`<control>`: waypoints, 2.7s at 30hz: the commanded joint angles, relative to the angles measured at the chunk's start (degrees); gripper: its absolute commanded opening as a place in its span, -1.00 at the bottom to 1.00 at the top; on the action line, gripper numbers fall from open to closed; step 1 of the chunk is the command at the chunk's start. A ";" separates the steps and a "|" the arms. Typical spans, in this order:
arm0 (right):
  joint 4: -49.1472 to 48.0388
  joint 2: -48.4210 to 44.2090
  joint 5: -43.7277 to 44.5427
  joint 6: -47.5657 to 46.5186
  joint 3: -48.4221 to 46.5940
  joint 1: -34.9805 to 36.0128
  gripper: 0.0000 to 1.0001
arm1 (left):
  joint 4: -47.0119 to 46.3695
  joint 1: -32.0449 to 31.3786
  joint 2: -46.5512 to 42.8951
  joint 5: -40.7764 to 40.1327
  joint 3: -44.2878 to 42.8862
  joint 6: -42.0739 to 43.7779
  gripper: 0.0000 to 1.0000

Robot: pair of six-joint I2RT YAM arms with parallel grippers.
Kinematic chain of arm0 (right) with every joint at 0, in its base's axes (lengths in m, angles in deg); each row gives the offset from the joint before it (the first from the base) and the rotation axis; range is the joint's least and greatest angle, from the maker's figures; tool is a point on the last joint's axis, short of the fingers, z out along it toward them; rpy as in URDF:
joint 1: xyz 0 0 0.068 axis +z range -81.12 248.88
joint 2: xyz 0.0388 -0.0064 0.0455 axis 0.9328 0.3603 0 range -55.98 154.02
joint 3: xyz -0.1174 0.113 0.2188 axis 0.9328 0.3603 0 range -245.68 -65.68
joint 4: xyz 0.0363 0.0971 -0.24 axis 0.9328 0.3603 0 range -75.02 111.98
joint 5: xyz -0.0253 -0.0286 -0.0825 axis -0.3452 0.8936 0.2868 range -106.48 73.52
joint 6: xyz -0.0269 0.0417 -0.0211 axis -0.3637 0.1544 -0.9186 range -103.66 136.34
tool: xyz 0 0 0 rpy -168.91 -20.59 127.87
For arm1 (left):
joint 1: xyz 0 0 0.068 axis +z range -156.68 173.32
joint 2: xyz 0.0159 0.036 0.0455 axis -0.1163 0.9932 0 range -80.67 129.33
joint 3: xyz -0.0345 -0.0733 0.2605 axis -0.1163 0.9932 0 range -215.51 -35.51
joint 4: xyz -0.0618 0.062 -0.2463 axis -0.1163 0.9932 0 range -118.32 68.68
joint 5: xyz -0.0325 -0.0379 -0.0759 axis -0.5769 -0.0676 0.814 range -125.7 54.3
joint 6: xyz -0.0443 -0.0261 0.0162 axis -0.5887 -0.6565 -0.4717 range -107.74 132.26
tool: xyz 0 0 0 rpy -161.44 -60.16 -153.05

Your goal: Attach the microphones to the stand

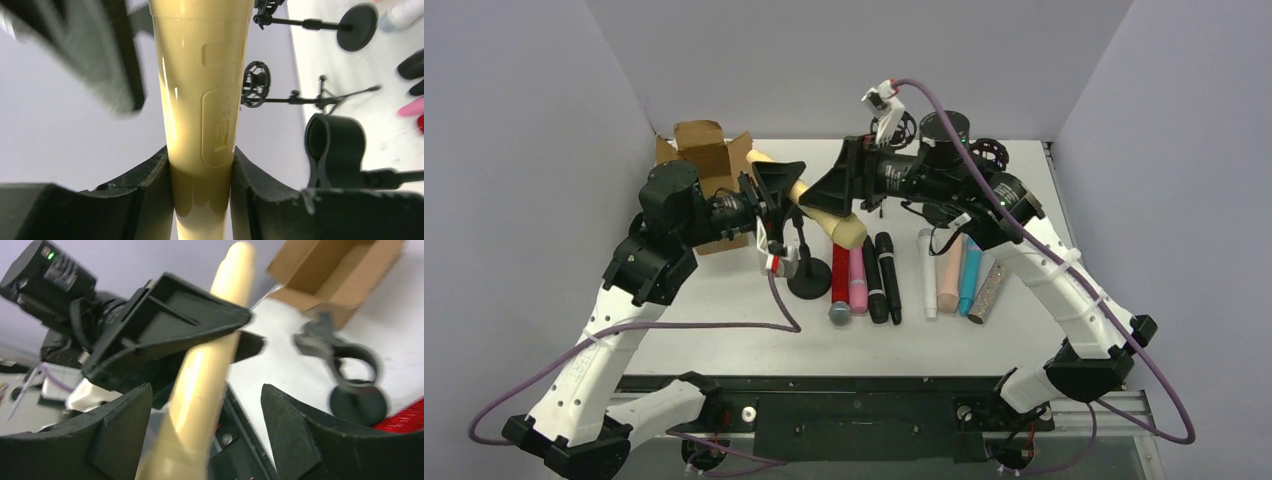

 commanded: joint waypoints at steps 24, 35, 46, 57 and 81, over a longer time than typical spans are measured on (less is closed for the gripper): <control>-37.51 -8.53 1.07 -12.79 15.94 -0.63 0.60 | -14.46 7.34 7.17 22.81 -7.94 -100.50 -1.00; -47.06 -3.52 -3.58 -4.20 14.49 -0.49 -0.12 | -12.02 7.16 7.84 27.96 -9.03 -100.77 -0.88; -35.96 -7.49 6.60 -13.79 15.15 -4.56 -1.00 | 10.16 26.27 16.75 34.92 -21.13 -84.82 0.93; -25.86 -4.20 16.36 -24.86 10.68 -3.91 -1.00 | 17.83 28.16 11.30 25.19 -8.49 -59.26 0.93; -28.13 1.77 19.51 -24.90 11.04 -3.24 -1.00 | 15.82 22.55 20.49 30.69 -10.59 -45.46 0.93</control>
